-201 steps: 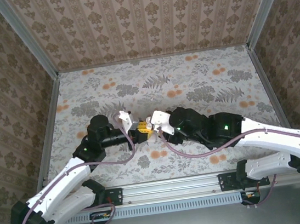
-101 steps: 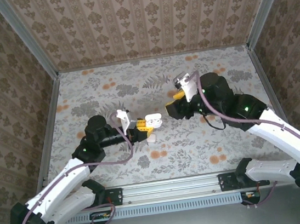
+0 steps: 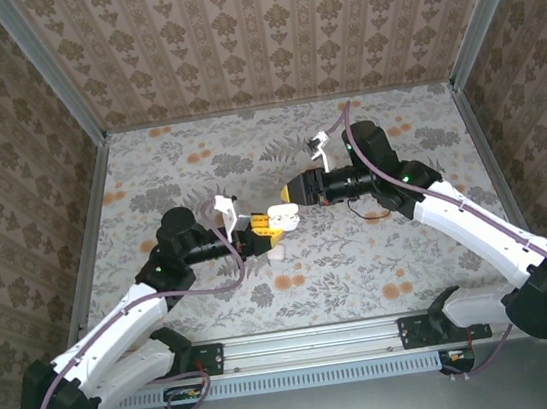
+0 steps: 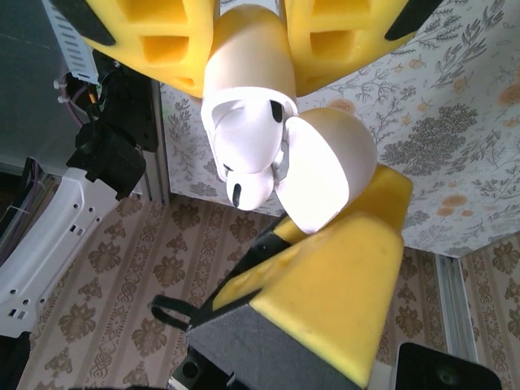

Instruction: Insert wireless bluetooth earbuds into charging case

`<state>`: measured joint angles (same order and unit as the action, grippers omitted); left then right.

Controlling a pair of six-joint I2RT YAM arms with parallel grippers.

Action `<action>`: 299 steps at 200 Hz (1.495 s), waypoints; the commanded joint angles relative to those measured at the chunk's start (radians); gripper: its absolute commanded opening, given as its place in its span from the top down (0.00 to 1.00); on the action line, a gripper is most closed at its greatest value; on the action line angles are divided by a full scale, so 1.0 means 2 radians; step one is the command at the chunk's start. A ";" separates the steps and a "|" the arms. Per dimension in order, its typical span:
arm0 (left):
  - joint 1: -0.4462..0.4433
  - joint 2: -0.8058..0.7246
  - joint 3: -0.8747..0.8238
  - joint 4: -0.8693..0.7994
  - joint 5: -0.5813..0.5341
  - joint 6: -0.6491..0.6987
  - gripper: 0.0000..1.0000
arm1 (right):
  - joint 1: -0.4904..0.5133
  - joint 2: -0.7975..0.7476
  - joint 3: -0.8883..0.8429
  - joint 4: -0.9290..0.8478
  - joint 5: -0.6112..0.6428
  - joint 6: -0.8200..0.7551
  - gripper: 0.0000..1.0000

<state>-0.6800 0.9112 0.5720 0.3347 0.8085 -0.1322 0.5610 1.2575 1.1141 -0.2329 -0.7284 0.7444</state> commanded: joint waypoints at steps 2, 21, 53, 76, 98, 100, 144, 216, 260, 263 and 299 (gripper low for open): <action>-0.003 0.004 0.016 0.031 0.004 -0.018 1.00 | 0.000 -0.009 -0.016 0.048 -0.044 0.033 0.62; -0.003 0.007 0.017 0.031 0.001 -0.020 1.00 | 0.000 -0.012 -0.022 0.058 -0.055 0.039 0.64; -0.004 0.008 0.017 0.030 -0.006 -0.023 1.00 | 0.001 -0.023 -0.030 0.068 -0.067 0.043 0.66; -0.004 0.007 0.015 0.029 -0.012 -0.024 1.00 | 0.001 -0.034 -0.037 0.070 -0.074 0.043 0.66; -0.004 0.009 0.013 0.029 -0.014 -0.024 1.00 | 0.001 -0.048 -0.046 0.078 -0.078 0.042 0.66; -0.004 0.009 0.013 0.029 -0.015 -0.024 1.00 | 0.001 -0.050 -0.047 0.079 -0.078 0.043 0.66; -0.003 0.014 0.012 0.029 -0.016 -0.027 1.00 | 0.001 -0.073 -0.060 0.093 -0.083 0.042 0.66; 0.003 0.008 0.010 0.016 -0.023 -0.039 1.00 | 0.000 -0.097 -0.057 0.033 -0.017 -0.016 0.58; 0.020 0.009 0.011 0.023 -0.012 -0.086 1.00 | 0.000 -0.109 -0.081 0.049 0.035 -0.053 0.47; 0.020 0.010 0.012 0.025 -0.010 -0.089 1.00 | 0.000 -0.109 -0.083 0.051 0.038 -0.056 0.47; 0.023 0.020 0.030 0.032 0.008 -0.124 1.00 | 0.002 -0.110 -0.112 0.091 0.073 -0.091 0.36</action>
<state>-0.6395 0.9375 0.5732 0.3534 0.7780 -0.3031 0.5602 1.0519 0.9260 -0.1211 -0.6632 0.6418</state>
